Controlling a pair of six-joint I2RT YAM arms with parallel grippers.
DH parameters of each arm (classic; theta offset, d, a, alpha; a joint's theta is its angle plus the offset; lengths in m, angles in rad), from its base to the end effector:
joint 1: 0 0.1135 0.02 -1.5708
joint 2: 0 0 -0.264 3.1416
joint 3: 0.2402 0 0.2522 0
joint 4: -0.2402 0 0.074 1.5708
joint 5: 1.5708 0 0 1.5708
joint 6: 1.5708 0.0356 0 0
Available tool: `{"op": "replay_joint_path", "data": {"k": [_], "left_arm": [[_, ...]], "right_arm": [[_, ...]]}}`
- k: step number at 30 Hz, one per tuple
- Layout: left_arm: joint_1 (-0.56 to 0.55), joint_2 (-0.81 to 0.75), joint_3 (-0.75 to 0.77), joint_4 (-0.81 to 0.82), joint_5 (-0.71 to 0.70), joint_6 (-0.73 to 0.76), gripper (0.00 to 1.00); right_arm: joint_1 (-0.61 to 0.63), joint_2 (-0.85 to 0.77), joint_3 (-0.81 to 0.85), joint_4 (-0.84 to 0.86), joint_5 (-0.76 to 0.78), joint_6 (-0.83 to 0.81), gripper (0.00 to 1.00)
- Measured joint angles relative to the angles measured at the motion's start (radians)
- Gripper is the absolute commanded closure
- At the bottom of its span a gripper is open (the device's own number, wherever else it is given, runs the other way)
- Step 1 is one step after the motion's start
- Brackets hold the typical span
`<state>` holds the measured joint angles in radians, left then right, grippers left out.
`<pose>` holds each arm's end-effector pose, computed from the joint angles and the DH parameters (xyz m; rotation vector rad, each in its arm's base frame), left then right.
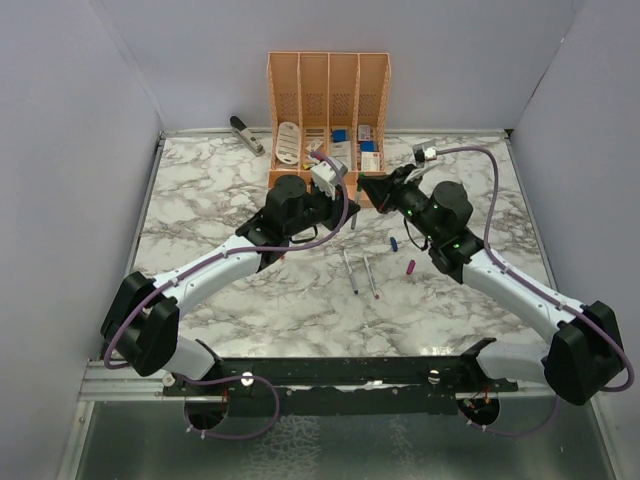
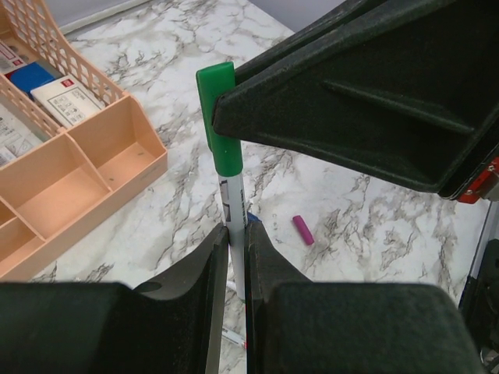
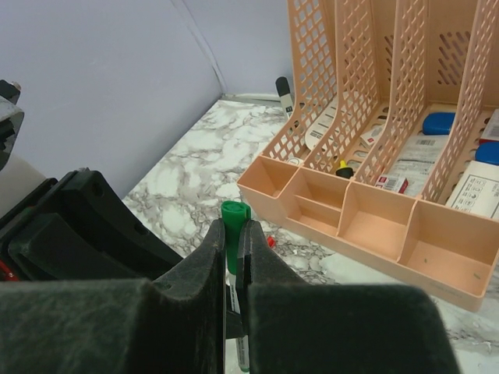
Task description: Insert the pens into the pen caps
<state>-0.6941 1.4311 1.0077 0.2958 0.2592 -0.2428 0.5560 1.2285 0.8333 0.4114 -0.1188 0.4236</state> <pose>0.2545 -0.2237 0.3152 0.5936 1.6789 -0.9086 0.2440 0.1566 0.3250 -0.2045 1.6075 0.8583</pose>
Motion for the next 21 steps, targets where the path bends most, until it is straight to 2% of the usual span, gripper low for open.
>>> {"op": "replay_joint_path", "data": {"k": [18,21], "left_arm": [[0.001,0.000,0.000,-0.046,-0.048,0.033,1.00],[0.003,0.000,-0.004,-0.045,-0.047,0.032,1.00]], "right_arm": [[0.067,0.057,0.049,-0.045,0.105,-0.036,0.99],[0.072,0.066,0.064,-0.056,0.118,-0.037,0.89]]}}
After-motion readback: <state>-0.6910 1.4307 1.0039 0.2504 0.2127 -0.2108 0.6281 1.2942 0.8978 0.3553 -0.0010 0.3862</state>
